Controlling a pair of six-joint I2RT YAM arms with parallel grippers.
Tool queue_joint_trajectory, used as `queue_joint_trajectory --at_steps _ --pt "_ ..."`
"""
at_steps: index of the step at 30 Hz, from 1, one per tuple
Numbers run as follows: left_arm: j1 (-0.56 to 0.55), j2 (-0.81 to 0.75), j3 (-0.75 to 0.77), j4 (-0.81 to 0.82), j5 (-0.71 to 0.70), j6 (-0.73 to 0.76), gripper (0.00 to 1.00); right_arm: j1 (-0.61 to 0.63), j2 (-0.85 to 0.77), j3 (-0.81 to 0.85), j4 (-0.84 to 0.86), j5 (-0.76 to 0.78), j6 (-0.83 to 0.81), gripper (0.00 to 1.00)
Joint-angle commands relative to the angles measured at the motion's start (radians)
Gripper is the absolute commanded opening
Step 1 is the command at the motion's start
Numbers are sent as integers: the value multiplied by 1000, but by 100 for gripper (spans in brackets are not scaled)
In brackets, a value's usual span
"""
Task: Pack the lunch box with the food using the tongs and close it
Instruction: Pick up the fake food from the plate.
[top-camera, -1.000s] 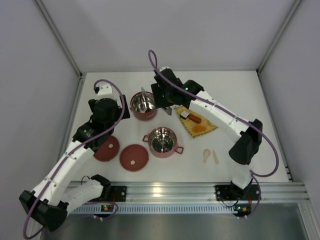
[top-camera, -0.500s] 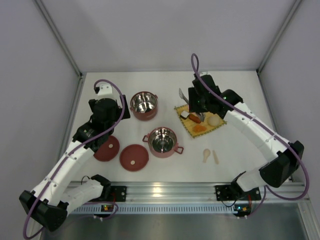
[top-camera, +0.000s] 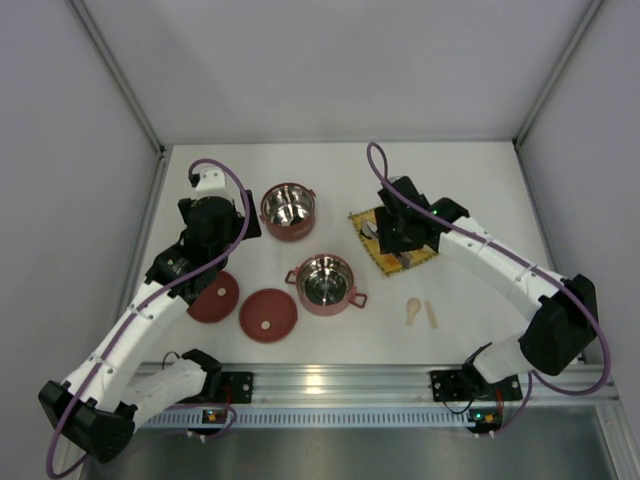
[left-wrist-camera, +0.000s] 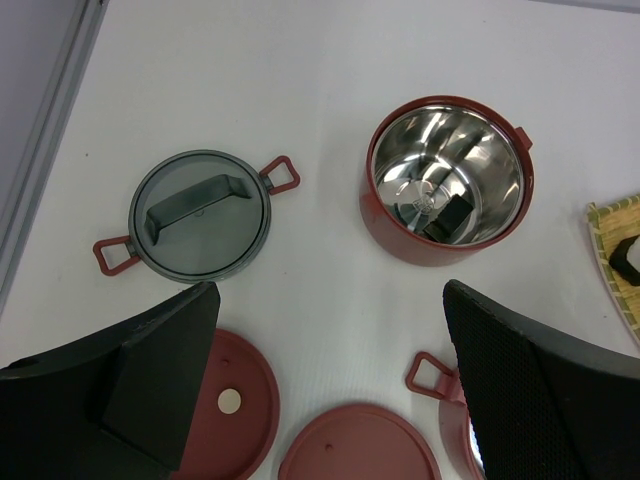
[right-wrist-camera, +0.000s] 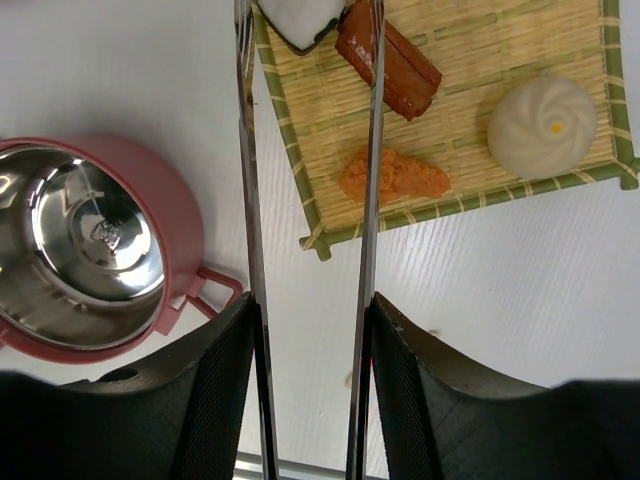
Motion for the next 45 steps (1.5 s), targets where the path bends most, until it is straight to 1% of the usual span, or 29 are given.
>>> queue_joint_trajectory --at_steps 1,9,15,22,31,34,38,41,44,45 --pt "1 -8 18 21 2 4 99 1 -27 -2 93 -23 -14 47" --pt "0 -5 18 21 2 3 99 2 16 3 117 -33 -36 47" --pt "0 -3 16 21 -1 4 99 1 50 6 143 -12 -62 48" --pt "1 -5 16 22 -4 6 99 -30 73 -11 171 -10 -71 47" --pt "0 0 16 21 -6 6 99 -62 88 -36 199 -47 -87 47" --pt "0 1 16 22 -8 6 99 -64 91 -40 209 -81 -91 47" --pt "0 1 16 21 -9 6 99 -64 99 -42 209 -98 -96 44" --pt "0 3 16 21 -11 7 99 -64 93 -45 208 -107 -96 40" --pt "1 3 16 19 -9 6 99 -64 85 -39 200 -101 -93 34" --pt "0 3 16 21 -11 7 99 -64 82 -37 196 -101 -93 30"
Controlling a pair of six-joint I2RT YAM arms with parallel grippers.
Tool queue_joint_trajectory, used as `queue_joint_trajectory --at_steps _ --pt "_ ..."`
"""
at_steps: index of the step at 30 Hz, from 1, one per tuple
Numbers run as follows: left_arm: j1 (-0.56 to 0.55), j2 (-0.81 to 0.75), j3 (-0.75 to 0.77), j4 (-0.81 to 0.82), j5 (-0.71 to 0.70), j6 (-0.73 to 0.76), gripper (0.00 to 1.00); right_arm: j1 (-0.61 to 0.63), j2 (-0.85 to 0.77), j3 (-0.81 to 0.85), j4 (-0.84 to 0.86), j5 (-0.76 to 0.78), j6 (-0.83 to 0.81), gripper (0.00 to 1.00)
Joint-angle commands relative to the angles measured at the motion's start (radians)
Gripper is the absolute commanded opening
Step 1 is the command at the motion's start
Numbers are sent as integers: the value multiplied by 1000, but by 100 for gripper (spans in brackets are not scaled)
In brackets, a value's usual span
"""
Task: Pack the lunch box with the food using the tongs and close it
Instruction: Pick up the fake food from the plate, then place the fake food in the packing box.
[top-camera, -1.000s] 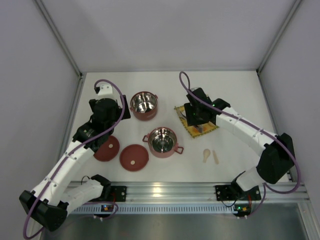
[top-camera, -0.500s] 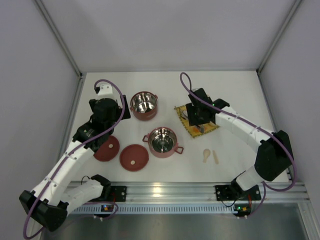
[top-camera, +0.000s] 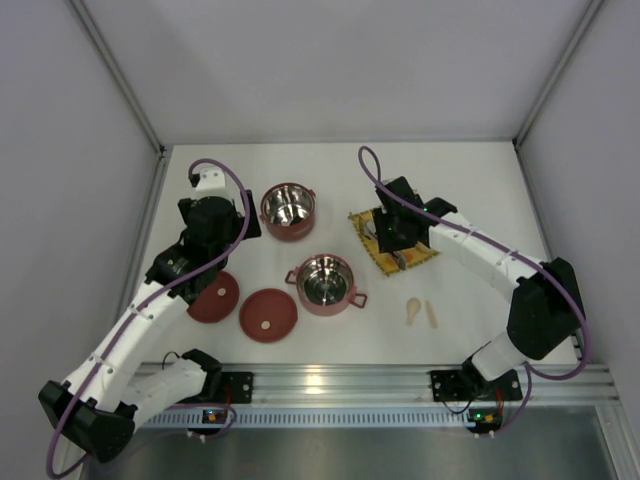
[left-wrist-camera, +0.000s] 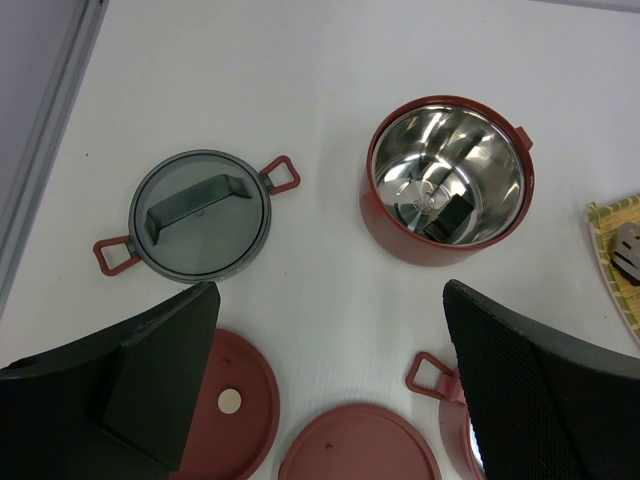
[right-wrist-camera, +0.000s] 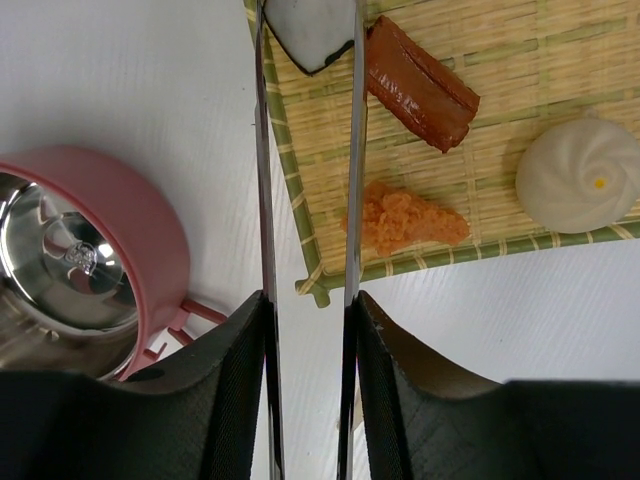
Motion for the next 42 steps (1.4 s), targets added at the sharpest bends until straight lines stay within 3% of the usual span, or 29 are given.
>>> queue_joint_trajectory --at_steps 1,8,30,42 --pt "1 2 16 19 -11 5 99 -9 -16 10 56 -18 -10 29" --pt "0 4 16 19 -13 7 99 -9 -39 25 37 -3 -4 16" --pt "0 2 18 18 -13 4 99 -6 -33 249 -58 -3 8 13" --pt "1 4 18 19 -9 4 99 138 174 619 -142 -12 25 13"
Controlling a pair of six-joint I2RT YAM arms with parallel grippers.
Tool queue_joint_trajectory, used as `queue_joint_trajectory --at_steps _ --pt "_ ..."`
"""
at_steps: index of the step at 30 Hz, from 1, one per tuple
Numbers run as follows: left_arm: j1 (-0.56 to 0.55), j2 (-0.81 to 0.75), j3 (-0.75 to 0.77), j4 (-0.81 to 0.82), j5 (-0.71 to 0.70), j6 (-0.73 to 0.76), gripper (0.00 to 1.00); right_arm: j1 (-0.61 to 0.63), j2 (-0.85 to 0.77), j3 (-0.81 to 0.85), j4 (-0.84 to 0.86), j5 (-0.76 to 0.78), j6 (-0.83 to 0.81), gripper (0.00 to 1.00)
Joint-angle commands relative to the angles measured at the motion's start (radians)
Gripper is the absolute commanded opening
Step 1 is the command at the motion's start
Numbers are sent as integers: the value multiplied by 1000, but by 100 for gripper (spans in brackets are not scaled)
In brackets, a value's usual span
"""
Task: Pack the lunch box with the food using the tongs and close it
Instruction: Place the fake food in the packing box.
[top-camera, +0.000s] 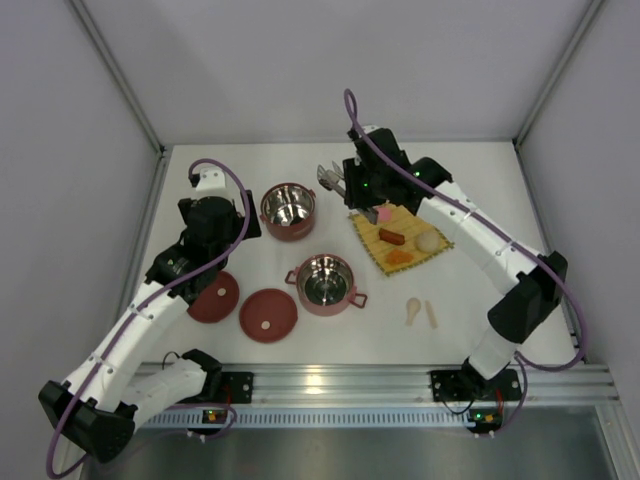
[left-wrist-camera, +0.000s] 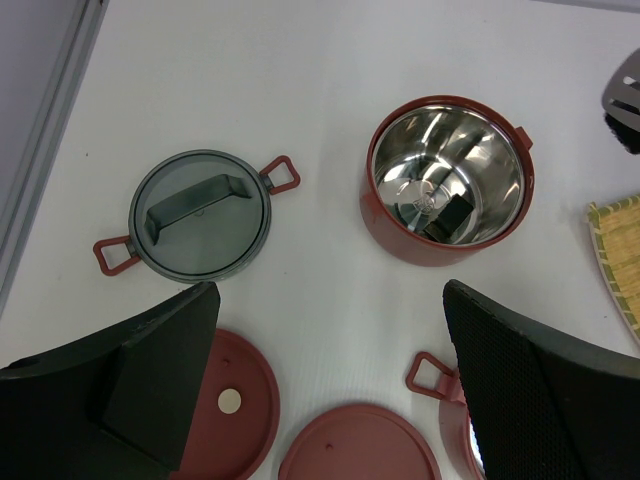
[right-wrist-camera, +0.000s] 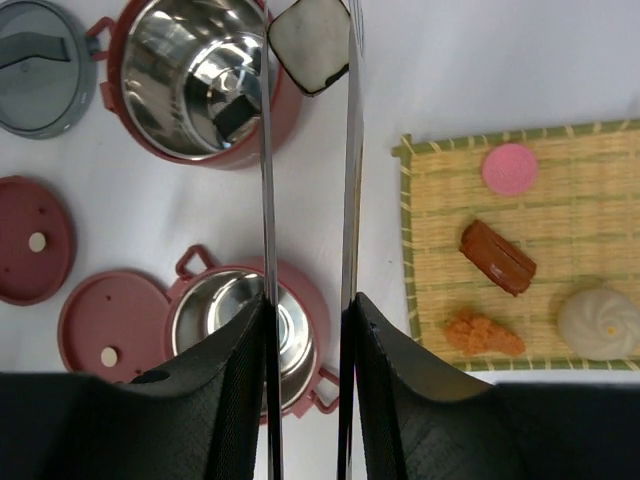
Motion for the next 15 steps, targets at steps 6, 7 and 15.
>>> queue_joint_trajectory --at_steps 6,7,15 --pt "1 2 18 18 -8 4 99 119 166 237 -57 -8 18 13" --pt "0 2 18 19 -8 4 99 125 179 247 -57 -10 20 13" --pt "0 4 16 18 -6 3 99 157 241 270 -56 -5 26 25"
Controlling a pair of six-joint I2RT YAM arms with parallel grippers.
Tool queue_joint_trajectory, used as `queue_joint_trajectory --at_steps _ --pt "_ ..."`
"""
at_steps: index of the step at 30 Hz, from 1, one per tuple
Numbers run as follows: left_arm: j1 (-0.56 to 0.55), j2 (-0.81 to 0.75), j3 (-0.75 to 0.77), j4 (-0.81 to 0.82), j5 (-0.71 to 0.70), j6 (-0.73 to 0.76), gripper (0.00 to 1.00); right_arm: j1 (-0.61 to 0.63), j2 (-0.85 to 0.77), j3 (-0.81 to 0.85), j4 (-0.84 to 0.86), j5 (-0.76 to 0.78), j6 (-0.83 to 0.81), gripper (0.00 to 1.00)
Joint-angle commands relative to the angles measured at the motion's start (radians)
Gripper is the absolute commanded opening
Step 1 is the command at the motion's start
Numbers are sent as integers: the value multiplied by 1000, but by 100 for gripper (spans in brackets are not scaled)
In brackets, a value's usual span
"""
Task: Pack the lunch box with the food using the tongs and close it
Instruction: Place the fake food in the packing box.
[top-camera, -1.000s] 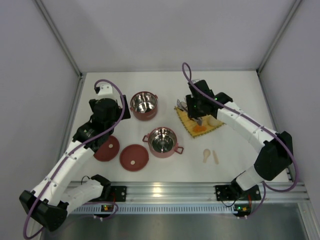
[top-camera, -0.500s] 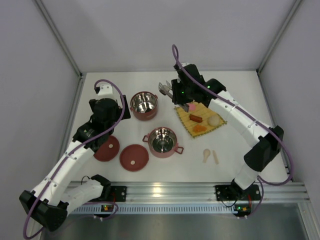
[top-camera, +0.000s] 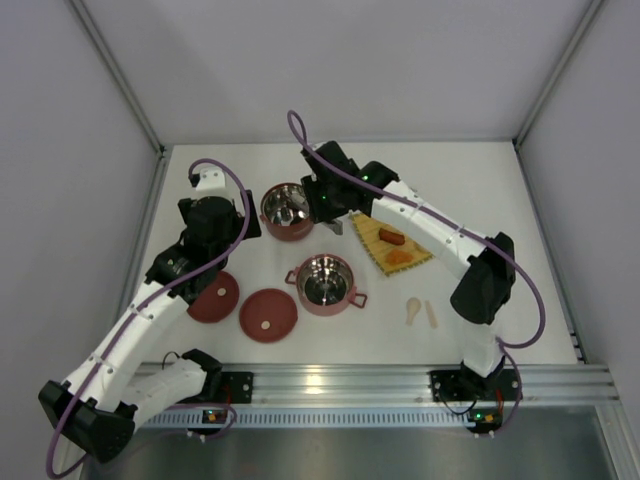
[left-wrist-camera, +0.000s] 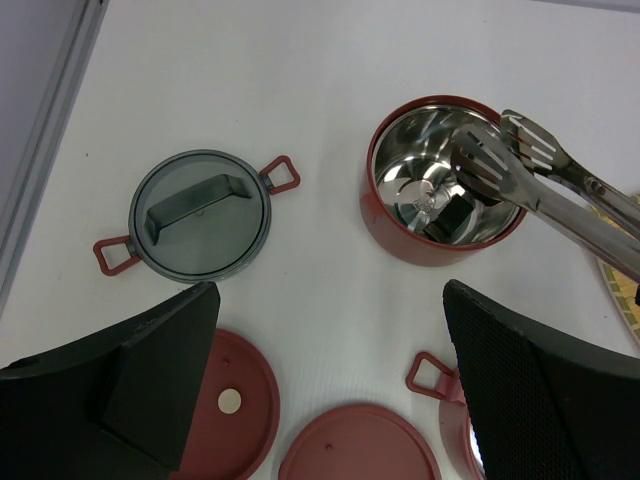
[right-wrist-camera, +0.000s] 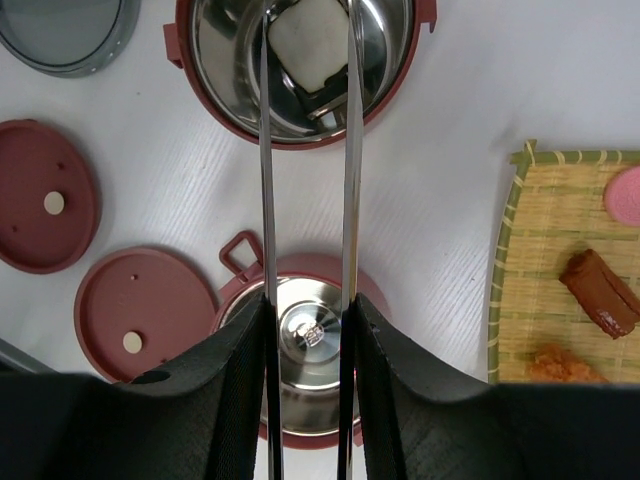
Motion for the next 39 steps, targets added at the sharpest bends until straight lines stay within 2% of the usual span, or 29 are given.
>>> queue_joint_trajectory --at_steps 1,13,21,31,37,39 --pt "1 5 16 18 -6 2 99 11 -6 60 -1 5 17 26" --pt "0 4 16 19 -9 4 99 13 5 56 11 -9 15 40" --pt "0 4 18 19 -9 4 99 13 6 65 12 -8 14 46" --pt "1 4 16 18 -11 5 99 13 -7 89 -3 15 9 46" --pt "1 2 16 18 -11 4 99 -7 -70 80 -38 95 -8 46" --pt "1 2 18 16 -11 5 99 -50 -130 21 -28 95 -6 46"
